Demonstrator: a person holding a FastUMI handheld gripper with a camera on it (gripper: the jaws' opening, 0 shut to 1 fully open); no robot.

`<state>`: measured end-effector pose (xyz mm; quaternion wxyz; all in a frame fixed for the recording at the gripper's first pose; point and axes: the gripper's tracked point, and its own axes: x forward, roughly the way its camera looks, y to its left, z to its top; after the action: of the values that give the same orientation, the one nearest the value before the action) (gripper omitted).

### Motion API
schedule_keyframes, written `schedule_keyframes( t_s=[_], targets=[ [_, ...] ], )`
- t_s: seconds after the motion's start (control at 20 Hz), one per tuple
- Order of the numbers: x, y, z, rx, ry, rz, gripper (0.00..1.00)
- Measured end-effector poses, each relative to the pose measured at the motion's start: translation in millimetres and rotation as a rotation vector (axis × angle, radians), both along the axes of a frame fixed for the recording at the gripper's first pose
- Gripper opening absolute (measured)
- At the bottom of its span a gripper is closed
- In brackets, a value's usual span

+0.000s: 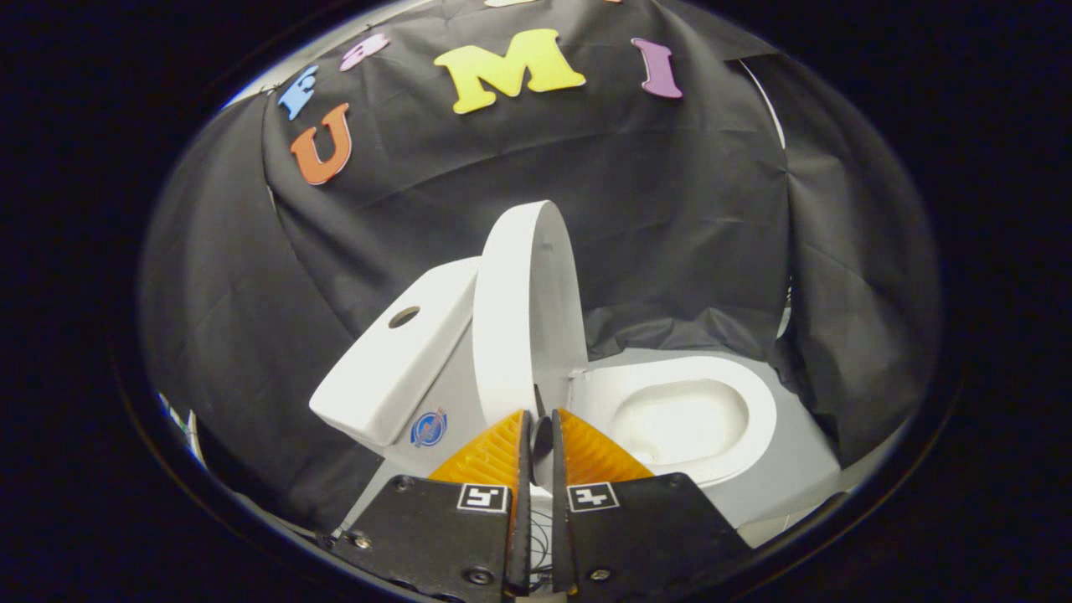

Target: Open the toilet lid.

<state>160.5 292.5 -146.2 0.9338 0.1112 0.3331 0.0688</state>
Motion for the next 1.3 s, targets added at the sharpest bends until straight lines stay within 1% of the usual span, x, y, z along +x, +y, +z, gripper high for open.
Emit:
schedule_keyframes(
  t_s=[0.15,0.8,1.3],
  targets=[
    [0.8,13.4,-0.3,-0.021,-0.005,0.028,0.13],
    [1.0,63.6,-5.6,-0.083,-0.017,0.099,0.13],
    [3.9,79.9,-6.1,-0.128,-0.033,0.113,0.13]
  ],
)
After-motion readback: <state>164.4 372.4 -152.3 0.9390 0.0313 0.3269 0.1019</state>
